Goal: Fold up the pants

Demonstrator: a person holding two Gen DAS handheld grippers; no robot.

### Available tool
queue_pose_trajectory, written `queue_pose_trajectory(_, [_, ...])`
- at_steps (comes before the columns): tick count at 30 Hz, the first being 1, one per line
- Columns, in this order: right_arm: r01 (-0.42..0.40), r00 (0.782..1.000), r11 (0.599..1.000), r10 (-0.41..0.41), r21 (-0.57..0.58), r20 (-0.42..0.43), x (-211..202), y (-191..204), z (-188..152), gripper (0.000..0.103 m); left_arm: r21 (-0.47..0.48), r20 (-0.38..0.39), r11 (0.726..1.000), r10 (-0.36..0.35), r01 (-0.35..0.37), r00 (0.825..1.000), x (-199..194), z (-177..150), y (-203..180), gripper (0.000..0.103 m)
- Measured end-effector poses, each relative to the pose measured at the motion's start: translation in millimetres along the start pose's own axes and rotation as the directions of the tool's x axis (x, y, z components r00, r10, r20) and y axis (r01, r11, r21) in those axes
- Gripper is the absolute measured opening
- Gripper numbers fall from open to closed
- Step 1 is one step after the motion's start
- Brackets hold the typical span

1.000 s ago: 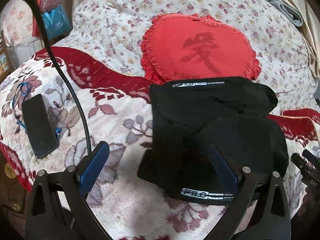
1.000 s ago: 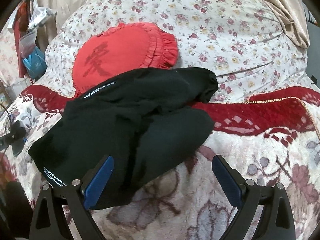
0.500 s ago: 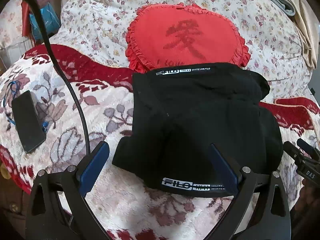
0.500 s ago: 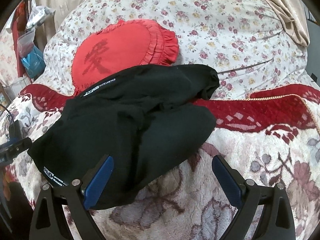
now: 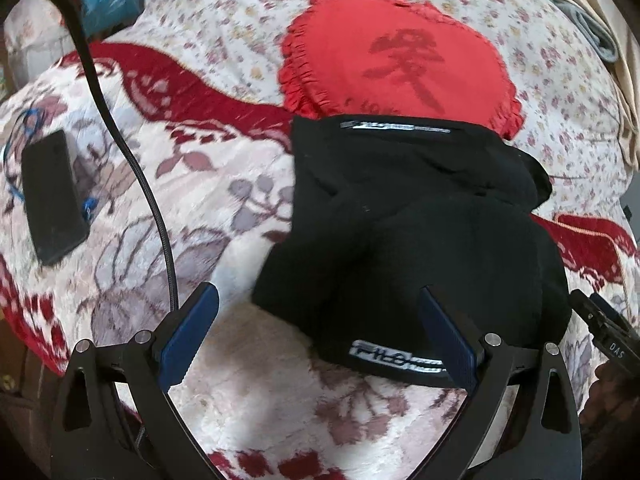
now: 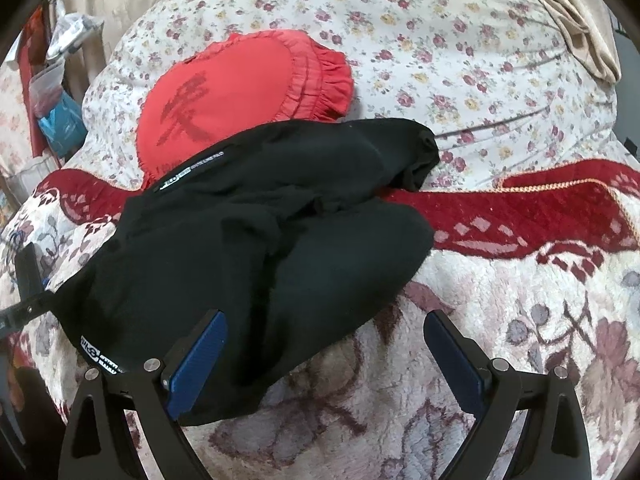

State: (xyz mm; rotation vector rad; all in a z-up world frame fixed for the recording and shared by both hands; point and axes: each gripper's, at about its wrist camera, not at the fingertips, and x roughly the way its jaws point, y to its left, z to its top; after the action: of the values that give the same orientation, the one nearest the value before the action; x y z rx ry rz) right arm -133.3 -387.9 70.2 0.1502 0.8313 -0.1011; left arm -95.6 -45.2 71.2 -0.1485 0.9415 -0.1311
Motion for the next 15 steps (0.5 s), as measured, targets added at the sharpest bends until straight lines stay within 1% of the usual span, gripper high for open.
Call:
queue_pose_trajectory(4, [-0.008,1.000,0.999,0.008,0.035,-0.013,6,-9,1,0.098,-0.045,-0.011,0.999,0.013,-0.013,1.000,5,-6,16,0.100])
queue_pose_trajectory(7, [0.000,1.000,0.999,0.001,0.041,-0.024,11,-11,1,0.098,-0.062,-0.025,0.998,0.021,-0.023,0.999,11,-9,22,0.100])
queue_pose_trajectory(11, [0.000,0.999,0.999,0.002,0.042,-0.032,15,-11,1,0.098,-0.067,-0.030,0.998,0.021,-0.023,0.999,14,-9,21,0.100])
queue_pose_trajectory(15, [0.001,0.999,0.999,0.001,0.038,-0.035,14,-11,1,0.098,-0.049,-0.023,0.998,0.026,-0.027,0.999,13,-7,18,0.100])
